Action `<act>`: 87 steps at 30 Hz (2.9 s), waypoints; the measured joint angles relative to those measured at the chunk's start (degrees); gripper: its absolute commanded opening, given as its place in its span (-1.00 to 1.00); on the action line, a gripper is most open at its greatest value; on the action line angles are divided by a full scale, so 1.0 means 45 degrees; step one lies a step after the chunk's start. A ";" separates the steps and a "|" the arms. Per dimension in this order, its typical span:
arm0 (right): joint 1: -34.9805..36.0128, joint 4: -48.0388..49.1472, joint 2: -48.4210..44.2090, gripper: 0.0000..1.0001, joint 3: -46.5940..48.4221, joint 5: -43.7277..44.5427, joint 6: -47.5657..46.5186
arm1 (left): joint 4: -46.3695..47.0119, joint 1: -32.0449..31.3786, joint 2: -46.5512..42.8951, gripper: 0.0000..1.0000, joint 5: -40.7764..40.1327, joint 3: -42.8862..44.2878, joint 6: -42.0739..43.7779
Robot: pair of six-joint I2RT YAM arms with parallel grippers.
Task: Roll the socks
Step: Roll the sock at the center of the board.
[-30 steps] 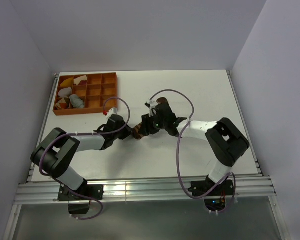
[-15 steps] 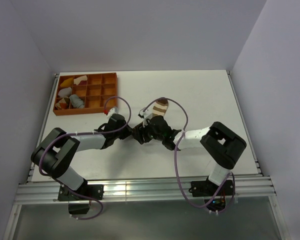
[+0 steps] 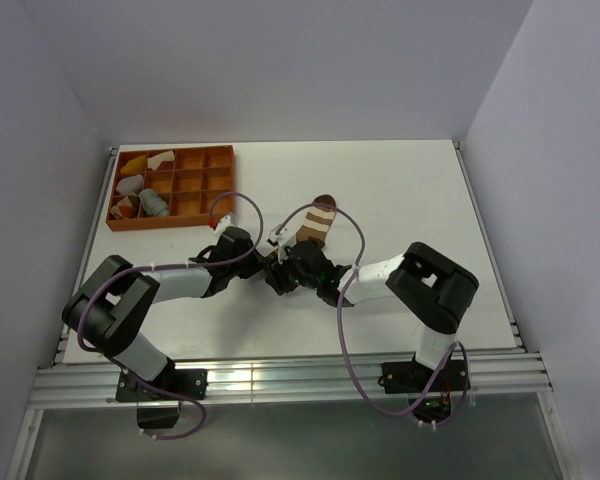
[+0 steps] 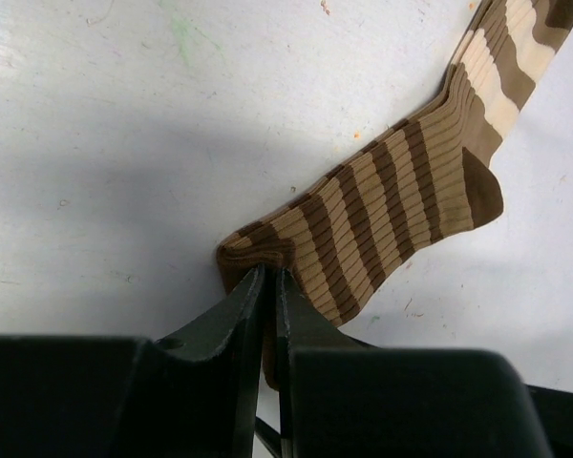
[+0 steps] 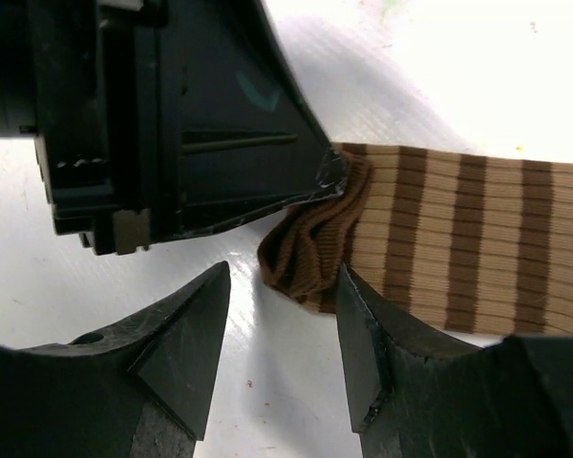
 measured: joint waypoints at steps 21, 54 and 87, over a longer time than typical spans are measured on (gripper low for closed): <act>0.0452 0.0029 0.0588 -1.00 0.0345 0.1443 0.0699 | -0.0146 -0.0063 0.0005 -0.70 -0.0097 0.0073 0.0024; -0.4964 0.5032 0.3759 -1.00 -0.0559 -0.7990 1.2682 | 0.0607 -0.0136 -0.1307 0.16 -0.0277 -0.1370 -0.0131; -0.5255 0.4998 0.4075 -1.00 -0.0340 -0.8641 1.3440 | 0.3555 0.0418 0.1443 -0.16 0.0957 -0.0432 -0.0957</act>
